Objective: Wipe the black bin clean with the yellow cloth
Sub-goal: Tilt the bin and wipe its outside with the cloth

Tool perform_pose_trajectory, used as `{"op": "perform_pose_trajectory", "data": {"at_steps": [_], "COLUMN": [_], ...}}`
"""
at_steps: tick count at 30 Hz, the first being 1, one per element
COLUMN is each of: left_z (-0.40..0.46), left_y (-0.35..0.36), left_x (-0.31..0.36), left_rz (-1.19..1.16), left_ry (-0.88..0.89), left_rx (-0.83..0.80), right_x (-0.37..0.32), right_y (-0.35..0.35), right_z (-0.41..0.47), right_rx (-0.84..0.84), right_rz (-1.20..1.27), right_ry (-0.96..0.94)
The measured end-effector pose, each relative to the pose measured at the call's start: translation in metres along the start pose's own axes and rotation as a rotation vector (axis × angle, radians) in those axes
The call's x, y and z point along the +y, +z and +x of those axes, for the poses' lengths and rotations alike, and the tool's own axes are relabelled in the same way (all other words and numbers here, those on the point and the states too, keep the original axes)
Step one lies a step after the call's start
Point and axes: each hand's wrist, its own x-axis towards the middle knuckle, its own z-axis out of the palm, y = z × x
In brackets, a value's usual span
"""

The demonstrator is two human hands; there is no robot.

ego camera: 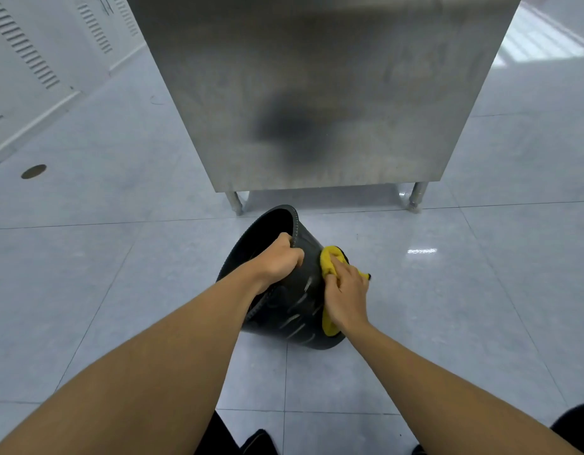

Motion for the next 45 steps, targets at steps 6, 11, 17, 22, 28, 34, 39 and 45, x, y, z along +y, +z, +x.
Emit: {"op": "perform_pose_trajectory", "data": {"at_steps": [6,11,17,22,28,34,39,45], "left_z": [0.004,0.001,0.009,0.012,0.016,0.013,0.01,0.007], "left_y": [-0.004,-0.01,-0.007,-0.005,0.005,0.0,0.006,0.003], "left_x": [-0.004,-0.011,-0.014,-0.014,-0.01,-0.013,-0.009,-0.011], "left_rz": [-0.097,-0.231,-0.188,-0.094,-0.002,0.055,0.081,0.075], "left_ry": [0.038,0.052,0.029,0.039,0.124,0.128,0.173,0.223], "left_rx": [-0.001,-0.07,-0.039,-0.041,0.016,0.147,0.217,0.204], "right_x": [-0.016,-0.054,-0.027,0.023,0.05,0.022,-0.015,-0.056], "right_y": [0.0,0.004,0.001,-0.023,-0.037,-0.027,-0.01,0.009], "right_z": [-0.004,-0.009,-0.001,0.006,0.004,0.004,-0.001,-0.012], "right_rx": [-0.028,-0.053,0.014,0.098,0.129,0.131,0.102,-0.012], "right_rz": [0.099,0.074,-0.091,-0.263,-0.154,-0.11,-0.022,0.11], "right_ry": [-0.062,-0.267,-0.23,0.079,0.374,0.238,0.058,-0.176]}}
